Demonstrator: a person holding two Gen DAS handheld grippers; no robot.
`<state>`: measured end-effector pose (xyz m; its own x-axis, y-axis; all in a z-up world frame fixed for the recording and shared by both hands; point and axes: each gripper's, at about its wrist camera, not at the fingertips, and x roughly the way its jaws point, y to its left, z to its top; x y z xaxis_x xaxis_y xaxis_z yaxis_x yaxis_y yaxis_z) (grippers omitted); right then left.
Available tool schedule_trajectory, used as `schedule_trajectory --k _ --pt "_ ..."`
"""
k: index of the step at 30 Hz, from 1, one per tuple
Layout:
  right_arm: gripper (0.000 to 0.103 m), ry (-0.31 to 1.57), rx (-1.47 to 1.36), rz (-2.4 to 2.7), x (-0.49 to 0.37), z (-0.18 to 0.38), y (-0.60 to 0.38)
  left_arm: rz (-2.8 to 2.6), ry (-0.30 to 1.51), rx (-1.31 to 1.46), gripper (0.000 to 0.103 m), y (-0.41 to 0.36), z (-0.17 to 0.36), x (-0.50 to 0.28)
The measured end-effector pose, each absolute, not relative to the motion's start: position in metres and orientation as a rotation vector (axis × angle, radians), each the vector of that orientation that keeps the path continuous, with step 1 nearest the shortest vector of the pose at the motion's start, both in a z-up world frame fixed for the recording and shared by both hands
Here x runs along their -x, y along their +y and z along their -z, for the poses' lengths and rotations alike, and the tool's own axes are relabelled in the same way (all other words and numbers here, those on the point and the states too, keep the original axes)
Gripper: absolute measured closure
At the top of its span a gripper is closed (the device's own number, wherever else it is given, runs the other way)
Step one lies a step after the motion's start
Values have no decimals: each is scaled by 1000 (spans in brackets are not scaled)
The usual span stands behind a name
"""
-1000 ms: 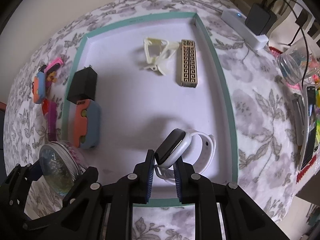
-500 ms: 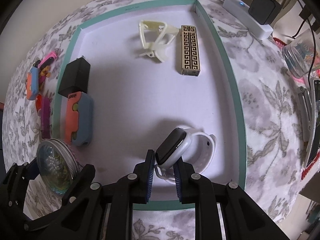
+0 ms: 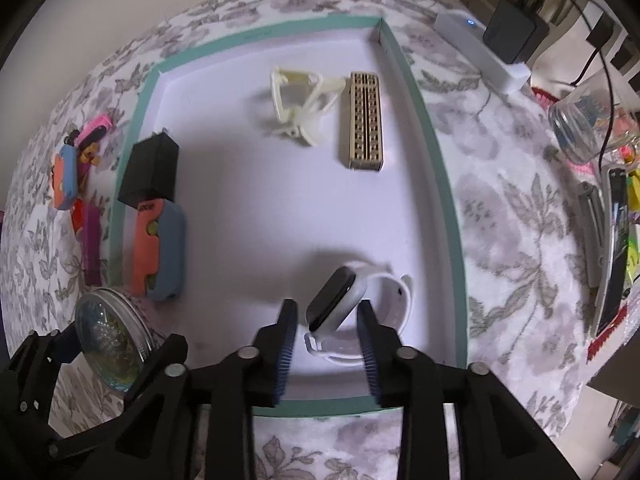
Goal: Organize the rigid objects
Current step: 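Open the right gripper to drop the watch while the left drops the jar, then move both grippers back toward the red glue stick and purple tube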
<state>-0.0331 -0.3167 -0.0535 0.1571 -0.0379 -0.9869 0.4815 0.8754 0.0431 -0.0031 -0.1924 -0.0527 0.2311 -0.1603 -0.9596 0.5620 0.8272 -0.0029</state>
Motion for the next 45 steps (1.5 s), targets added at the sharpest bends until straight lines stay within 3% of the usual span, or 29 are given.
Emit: schedule_trajectory --k 12,28,30,34,36,38,45 --pt "64 1238 -346 402 38 4 -321 544 1203 -313 30 -185 29 1" --pt "64 1203 -339 420 39 -2 -317 414 1147 -165 30 -145 6 -28" --pt "52 1213 -336 421 38 1 -316 381 1139 -148 30 -138 5 -33" --pt "46 1223 -325 412 35 7 -313 304 1116 -125 21 -120 3 -43" --pt "37 1222 -319 404 33 9 -310 271 1109 -111 20 -112 4 -47" --pt "36 1222 -314 396 32 10 -309 249 1106 -99 12 -106 5 -51" --pt "27 1218 -314 368 27 17 -304 176 1078 -81 9 -90 4 -58"
